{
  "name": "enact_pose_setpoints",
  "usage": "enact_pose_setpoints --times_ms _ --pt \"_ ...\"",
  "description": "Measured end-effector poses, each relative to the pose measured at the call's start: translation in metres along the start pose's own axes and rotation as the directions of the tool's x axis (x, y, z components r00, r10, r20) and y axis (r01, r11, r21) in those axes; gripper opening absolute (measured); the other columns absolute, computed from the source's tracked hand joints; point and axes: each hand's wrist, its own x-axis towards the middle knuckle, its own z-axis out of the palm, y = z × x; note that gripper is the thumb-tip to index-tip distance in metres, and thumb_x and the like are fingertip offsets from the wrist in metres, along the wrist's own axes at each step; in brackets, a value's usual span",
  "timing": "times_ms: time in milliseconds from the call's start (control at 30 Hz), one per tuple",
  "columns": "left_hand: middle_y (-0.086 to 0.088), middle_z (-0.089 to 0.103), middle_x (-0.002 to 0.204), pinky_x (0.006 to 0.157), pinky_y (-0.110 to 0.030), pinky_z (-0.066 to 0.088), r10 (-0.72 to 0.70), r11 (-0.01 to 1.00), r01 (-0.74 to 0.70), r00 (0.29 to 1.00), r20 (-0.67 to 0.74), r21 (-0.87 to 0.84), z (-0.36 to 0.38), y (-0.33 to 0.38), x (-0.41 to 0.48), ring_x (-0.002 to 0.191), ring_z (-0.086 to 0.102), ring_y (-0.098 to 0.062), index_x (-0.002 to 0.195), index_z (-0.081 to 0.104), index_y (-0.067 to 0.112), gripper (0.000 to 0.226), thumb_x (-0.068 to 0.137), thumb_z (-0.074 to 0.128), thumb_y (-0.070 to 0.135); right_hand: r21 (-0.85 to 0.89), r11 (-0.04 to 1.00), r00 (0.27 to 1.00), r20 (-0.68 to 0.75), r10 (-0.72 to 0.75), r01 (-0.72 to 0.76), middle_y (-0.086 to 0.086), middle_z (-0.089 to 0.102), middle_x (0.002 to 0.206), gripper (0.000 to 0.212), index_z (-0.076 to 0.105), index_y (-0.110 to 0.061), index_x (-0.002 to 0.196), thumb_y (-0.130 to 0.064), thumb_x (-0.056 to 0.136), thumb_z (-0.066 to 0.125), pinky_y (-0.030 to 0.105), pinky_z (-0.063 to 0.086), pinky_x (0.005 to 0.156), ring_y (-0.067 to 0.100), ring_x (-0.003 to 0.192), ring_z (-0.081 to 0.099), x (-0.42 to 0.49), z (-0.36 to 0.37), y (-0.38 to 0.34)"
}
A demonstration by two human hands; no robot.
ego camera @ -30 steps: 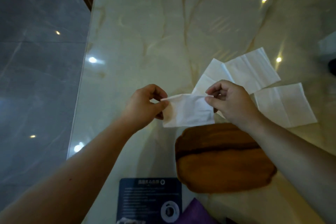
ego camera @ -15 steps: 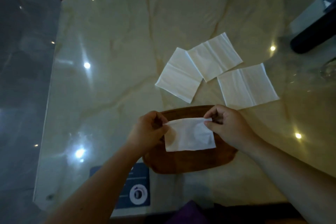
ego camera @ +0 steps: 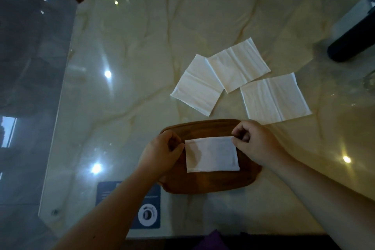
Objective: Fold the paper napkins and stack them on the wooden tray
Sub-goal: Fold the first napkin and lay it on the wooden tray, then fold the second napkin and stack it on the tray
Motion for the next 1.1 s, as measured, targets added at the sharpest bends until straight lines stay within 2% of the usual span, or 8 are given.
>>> enact_pose_setpoints --times_ms 67,233,367,500,667,767,900,1100 --pt "0.007 0.065 0.085 0.070 -0.039 0.056 0.003 0.999 -0.003 1.000 -0.003 0.044 -0.005 0.002 0.005 0.077 0.062 -0.014 0.084 0.058 0.034 0.007 0.084 0.065 0.033 -0.053 0.998 0.999 -0.025 -0.028 0.027 -0.009 0.056 0.078 0.009 0.062 -0.020 0.081 -0.016 0.080 0.071 0.014 0.039 0.054 0.009 0.063 0.053 0.004 -0.006 -0.002" --pt "0.008 0.065 0.087 0.069 -0.035 0.055 0.056 0.993 -0.053 0.998 -0.025 0.109 -0.024 0.012 0.036 0.076 0.062 -0.013 0.086 0.057 0.029 0.008 0.085 0.064 0.032 -0.134 0.986 0.993 -0.038 -0.109 0.104 -0.009 0.055 0.079 0.009 0.061 -0.019 0.085 -0.021 0.081 0.070 0.016 0.035 0.057 0.003 0.067 0.051 0.027 -0.016 -0.012" --pt "0.005 0.065 0.094 0.071 -0.038 0.056 0.180 0.956 -0.164 0.983 -0.047 0.242 -0.038 0.021 0.074 0.075 0.061 -0.016 0.092 0.059 0.025 0.010 0.085 0.064 0.029 -0.202 0.967 0.987 -0.020 -0.161 0.153 -0.004 0.060 0.089 0.011 0.059 -0.022 0.086 -0.028 0.081 0.067 0.026 0.043 0.061 0.007 0.071 0.052 0.053 -0.012 -0.031" --pt "-0.003 0.060 0.113 0.080 -0.043 0.054 0.394 0.812 -0.351 0.919 0.006 0.466 -0.049 0.028 0.106 0.103 0.057 -0.023 0.108 0.061 0.019 0.023 0.086 0.062 0.025 -0.293 0.938 0.982 0.029 -0.186 0.187 -0.007 0.057 0.092 0.016 0.058 -0.024 0.091 -0.035 0.082 0.064 0.030 0.045 0.064 0.013 0.077 0.054 0.074 0.001 -0.051" --pt "-0.007 0.054 0.131 0.094 -0.044 0.048 0.562 0.536 -0.572 0.791 0.243 0.621 -0.056 0.021 0.137 0.124 0.046 -0.026 0.124 0.055 0.020 0.042 0.085 0.063 0.034 -0.392 0.892 0.974 0.069 -0.214 0.224 -0.006 0.058 0.099 0.024 0.058 -0.024 0.097 -0.042 0.081 0.062 0.031 0.051 0.072 0.013 0.083 0.055 0.092 0.019 -0.056" --pt "-0.010 0.057 0.128 0.092 -0.047 0.049 0.593 0.432 -0.627 0.739 0.319 0.649 -0.057 0.018 0.146 0.118 0.053 -0.030 0.121 0.058 0.019 0.040 0.085 0.064 0.035 -0.454 0.860 0.972 0.083 -0.219 0.232 -0.006 0.058 0.099 0.027 0.058 -0.024 0.097 -0.044 0.080 0.064 0.029 0.046 0.073 0.013 0.086 0.053 0.099 0.024 -0.053" --pt "-0.013 0.066 0.106 0.075 -0.043 0.053 0.690 0.331 -0.652 0.660 0.296 0.682 -0.056 0.012 0.155 0.096 0.063 -0.032 0.099 0.067 0.015 0.018 0.082 0.068 0.023 -0.523 0.809 0.962 0.088 -0.260 0.267 -0.005 0.059 0.096 0.017 0.064 -0.023 0.091 -0.037 0.084 0.060 0.026 0.040 0.066 0.014 0.082 0.055 0.102 0.027 -0.053" --pt "-0.011 0.063 0.092 0.065 -0.039 0.049 0.728 0.388 -0.640 0.654 0.205 0.663 -0.061 -0.013 0.146 0.081 0.059 -0.030 0.087 0.063 0.012 0.010 0.087 0.058 0.021 -0.443 0.841 0.950 0.121 -0.286 0.310 -0.005 0.057 0.089 0.010 0.066 -0.021 0.086 -0.028 0.086 0.059 0.028 0.049 0.062 0.013 0.074 0.057 0.110 0.034 -0.065"
